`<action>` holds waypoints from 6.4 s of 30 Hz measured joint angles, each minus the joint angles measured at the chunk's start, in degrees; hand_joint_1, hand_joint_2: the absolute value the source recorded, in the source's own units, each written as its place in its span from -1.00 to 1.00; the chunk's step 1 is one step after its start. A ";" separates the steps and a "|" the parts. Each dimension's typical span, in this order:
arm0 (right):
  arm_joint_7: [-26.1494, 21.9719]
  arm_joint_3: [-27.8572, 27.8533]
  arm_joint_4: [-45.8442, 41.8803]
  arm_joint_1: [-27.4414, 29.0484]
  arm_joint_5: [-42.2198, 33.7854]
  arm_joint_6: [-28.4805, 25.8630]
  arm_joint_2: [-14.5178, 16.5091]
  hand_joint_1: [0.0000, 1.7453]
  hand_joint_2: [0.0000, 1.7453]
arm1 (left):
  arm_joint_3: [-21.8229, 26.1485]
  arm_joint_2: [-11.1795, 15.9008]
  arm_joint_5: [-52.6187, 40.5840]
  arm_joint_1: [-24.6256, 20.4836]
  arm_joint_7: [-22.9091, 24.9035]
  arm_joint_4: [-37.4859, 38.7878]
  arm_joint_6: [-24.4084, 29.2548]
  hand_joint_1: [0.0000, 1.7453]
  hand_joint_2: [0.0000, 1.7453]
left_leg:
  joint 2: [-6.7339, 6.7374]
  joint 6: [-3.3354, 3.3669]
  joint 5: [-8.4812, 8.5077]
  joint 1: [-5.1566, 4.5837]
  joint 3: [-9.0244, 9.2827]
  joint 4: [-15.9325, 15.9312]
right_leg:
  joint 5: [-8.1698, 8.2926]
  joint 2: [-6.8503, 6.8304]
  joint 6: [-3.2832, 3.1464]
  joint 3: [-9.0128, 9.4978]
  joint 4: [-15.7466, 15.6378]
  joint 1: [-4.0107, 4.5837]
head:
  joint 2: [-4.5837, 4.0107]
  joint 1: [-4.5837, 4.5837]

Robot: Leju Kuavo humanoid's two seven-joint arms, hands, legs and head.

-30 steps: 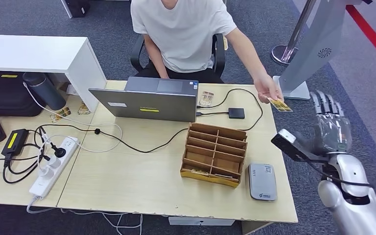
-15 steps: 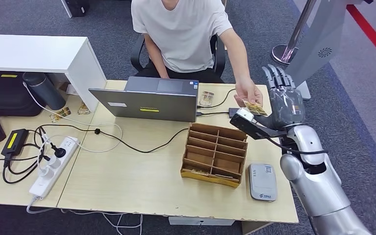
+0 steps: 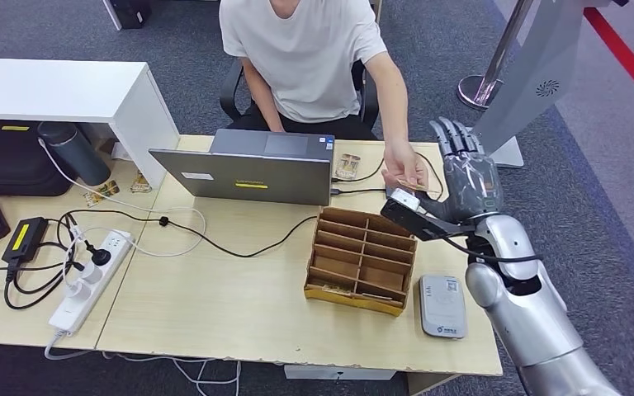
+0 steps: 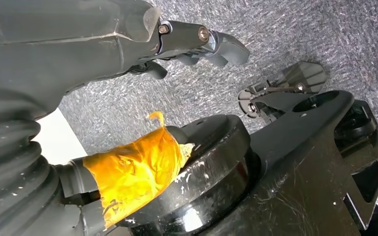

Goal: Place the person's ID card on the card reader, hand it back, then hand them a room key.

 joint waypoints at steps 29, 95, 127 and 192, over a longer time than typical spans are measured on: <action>-4.89 -1.45 -4.74 6.45 -3.28 -6.52 -0.55 1.00 1.00 | 1.16 -0.17 2.01 0.58 -3.23 0.02 -0.55 -1.00 1.00 | 0.00 0.00 -0.01 0.00 -0.03 0.00 | -0.01 0.00 0.00 -0.07 -0.04 0.00 | 0.00 0.01; -6.65 -8.56 2.05 31.35 10.33 -17.29 -3.80 1.00 1.00 | 2.63 2.27 0.50 -0.28 0.32 0.02 -4.12 -1.00 1.00 | 0.09 0.02 -0.03 0.02 -0.11 -0.01 | -0.01 0.04 -0.01 -0.17 -0.04 0.01 | 0.00 0.01; -4.99 -7.68 3.15 2.69 3.13 -9.85 0.67 1.00 1.00 | -0.22 0.05 -2.25 -1.41 -0.31 0.02 2.48 -1.00 1.00 | 0.24 -0.07 0.08 0.02 -0.11 0.00 | 0.15 0.21 -0.11 -0.20 0.06 0.01 | 0.00 0.01; -11.17 3.96 -22.62 32.92 1.01 -5.02 -4.45 -1.00 1.00 | 2.26 2.42 3.96 0.61 -2.81 0.39 -2.03 -1.00 1.00 | 0.14 -0.13 0.08 0.06 -0.23 -0.03 | 0.09 0.09 -0.15 -0.33 0.02 0.04 | 0.00 0.01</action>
